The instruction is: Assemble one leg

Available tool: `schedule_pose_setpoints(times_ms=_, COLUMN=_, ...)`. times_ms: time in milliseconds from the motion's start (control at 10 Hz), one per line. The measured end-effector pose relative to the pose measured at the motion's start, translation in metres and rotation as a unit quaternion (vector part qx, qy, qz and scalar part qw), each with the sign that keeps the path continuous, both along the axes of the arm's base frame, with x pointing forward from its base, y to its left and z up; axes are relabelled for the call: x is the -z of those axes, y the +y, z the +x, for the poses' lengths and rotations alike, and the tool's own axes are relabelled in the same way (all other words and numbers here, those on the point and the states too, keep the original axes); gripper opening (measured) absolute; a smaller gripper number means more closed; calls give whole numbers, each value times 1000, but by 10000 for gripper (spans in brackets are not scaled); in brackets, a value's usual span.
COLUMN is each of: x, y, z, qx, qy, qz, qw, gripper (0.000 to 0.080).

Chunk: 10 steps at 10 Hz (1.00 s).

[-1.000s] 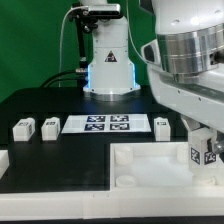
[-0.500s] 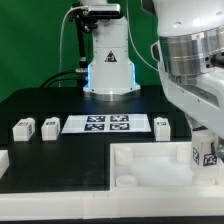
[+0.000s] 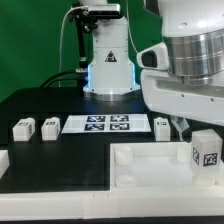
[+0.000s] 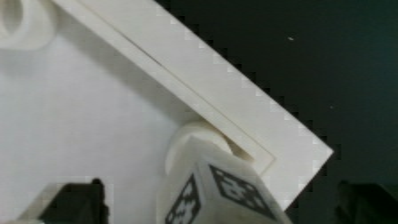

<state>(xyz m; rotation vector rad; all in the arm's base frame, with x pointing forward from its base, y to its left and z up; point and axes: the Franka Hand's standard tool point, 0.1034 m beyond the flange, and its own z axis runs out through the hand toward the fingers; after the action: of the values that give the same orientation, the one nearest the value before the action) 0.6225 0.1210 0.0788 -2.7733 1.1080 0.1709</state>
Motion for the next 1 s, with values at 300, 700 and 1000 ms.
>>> schedule_pose_setpoints(times_ms=300, x=-5, y=2, z=4, qx=-197, qy=-33, qz=-12, qw=980, gripper=649)
schedule_pose_setpoints(times_ms=700, x=-4, y=-2, z=7, qx=-333, qy=-63, qz=-13, qw=941, gripper=629)
schedule_pose_setpoints(times_ms=1000, x=-3, y=-2, z=7, qx=-291, qy=-56, qz=-15, qw=955, gripper=303)
